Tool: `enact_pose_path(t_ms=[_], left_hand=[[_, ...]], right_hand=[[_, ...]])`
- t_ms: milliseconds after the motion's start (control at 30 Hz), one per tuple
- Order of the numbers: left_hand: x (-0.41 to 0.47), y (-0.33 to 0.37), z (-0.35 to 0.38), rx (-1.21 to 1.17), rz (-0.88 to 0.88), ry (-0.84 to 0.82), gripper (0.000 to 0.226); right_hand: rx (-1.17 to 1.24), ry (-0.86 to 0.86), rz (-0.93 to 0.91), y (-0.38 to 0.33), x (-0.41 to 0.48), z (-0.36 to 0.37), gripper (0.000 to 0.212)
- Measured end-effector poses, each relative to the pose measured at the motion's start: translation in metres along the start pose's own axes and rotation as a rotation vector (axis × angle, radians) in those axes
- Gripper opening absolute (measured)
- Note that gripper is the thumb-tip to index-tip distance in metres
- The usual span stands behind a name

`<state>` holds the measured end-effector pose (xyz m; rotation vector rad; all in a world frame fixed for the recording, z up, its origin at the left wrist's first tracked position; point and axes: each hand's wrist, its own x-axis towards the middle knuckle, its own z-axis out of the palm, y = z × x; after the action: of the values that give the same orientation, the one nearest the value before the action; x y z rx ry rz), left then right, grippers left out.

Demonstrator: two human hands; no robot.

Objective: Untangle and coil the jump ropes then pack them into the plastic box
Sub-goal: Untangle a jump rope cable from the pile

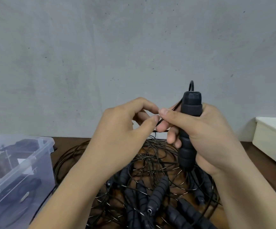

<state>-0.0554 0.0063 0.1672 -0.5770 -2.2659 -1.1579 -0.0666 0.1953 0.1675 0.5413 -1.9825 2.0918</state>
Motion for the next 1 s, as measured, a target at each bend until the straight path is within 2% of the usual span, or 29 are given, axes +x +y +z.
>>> enact_pose_path(t_ms=[100,200,233,333,433,533,633,733,900,1000], left_hand=[[0.001,-0.003,-0.003,-0.007,0.059,-0.103,0.018],[0.000,-0.002,-0.007,-0.072,0.042,-0.209,0.024],[0.001,-0.003,-0.006,-0.061,0.040,-0.199,0.021],[0.002,-0.006,-0.004,0.013,0.061,-0.031,0.005],[-0.001,-0.002,0.002,0.080,0.072,0.072,0.021],[-0.003,-0.001,0.007,0.291,0.094,0.060,0.025],[0.001,-0.012,0.007,0.432,0.099,-0.050,0.026],[0.005,-0.024,0.005,0.361,0.069,-0.086,0.037],[0.005,-0.020,0.005,0.274,0.193,0.085,0.019],[0.009,-0.025,0.006,0.328,0.137,0.044,0.015]], right_hand=[[0.003,-0.023,0.017,0.000,0.000,0.000,0.022],[0.015,-0.036,0.029,-0.002,0.000,-0.001,0.026],[0.017,-0.045,0.032,-0.002,0.000,-0.001,0.026],[0.022,-0.034,0.019,-0.004,0.000,-0.003,0.027],[0.012,-0.028,0.007,-0.007,-0.001,-0.008,0.022],[-0.025,-0.044,0.013,-0.004,0.000,-0.006,0.019],[-0.024,-0.035,0.011,-0.001,0.001,-0.004,0.020],[-0.037,-0.041,-0.008,-0.001,0.000,-0.003,0.021],[-0.038,-0.027,-0.029,0.000,0.000,-0.001,0.023],[-0.032,0.003,-0.043,0.000,0.000,0.000,0.021]])
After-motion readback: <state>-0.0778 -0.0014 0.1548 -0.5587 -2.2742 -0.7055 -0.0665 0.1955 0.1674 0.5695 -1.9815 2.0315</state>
